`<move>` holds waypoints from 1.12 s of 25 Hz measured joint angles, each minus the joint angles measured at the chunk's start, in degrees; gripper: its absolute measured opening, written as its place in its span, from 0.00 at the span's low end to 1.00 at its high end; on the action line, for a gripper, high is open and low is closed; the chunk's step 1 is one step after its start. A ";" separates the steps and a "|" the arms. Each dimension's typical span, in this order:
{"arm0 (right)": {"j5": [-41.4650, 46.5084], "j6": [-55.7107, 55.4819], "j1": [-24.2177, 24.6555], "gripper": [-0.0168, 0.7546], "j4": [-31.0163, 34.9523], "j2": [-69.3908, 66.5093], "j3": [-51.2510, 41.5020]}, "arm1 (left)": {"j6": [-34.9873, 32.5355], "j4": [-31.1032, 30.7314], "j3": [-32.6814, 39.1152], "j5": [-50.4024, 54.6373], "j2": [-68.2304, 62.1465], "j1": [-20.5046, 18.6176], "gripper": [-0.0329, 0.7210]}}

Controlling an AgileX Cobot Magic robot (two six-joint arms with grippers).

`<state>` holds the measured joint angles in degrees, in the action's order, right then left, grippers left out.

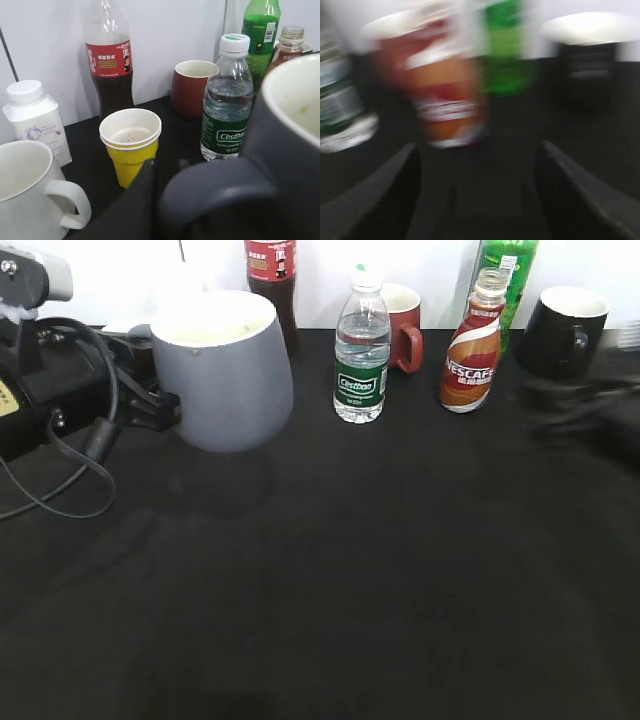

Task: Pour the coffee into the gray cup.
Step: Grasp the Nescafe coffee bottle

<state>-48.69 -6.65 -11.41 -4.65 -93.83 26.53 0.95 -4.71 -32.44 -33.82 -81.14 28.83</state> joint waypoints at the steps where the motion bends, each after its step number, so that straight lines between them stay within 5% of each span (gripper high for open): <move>1: -0.19 0.06 -2.73 0.73 2.64 -1.86 1.53 | 0.00 0.00 0.00 0.00 0.00 0.00 0.14; 3: -0.25 0.51 -5.84 0.73 6.70 -5.50 4.87 | 0.00 0.05 0.00 0.00 0.00 0.00 0.14; 7: -0.75 2.87 -6.09 0.89 9.99 -11.28 10.91 | 0.00 0.10 0.00 0.00 0.00 0.00 0.14; 14: -2.39 5.37 -6.09 0.89 13.67 -21.69 20.85 | 0.00 0.10 0.00 -1.62 0.00 0.00 0.14; 23: -3.50 5.90 -6.09 0.85 15.95 -33.25 34.25 | 0.00 0.10 0.00 -1.76 0.00 0.00 0.14; 28: -4.24 8.20 -6.09 0.72 16.17 -34.77 34.97 | 0.00 0.10 0.00 -1.76 0.00 0.00 0.14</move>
<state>-52.92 1.55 -17.50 11.51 -128.61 61.50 0.95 -4.61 -32.44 -35.58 -81.14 28.83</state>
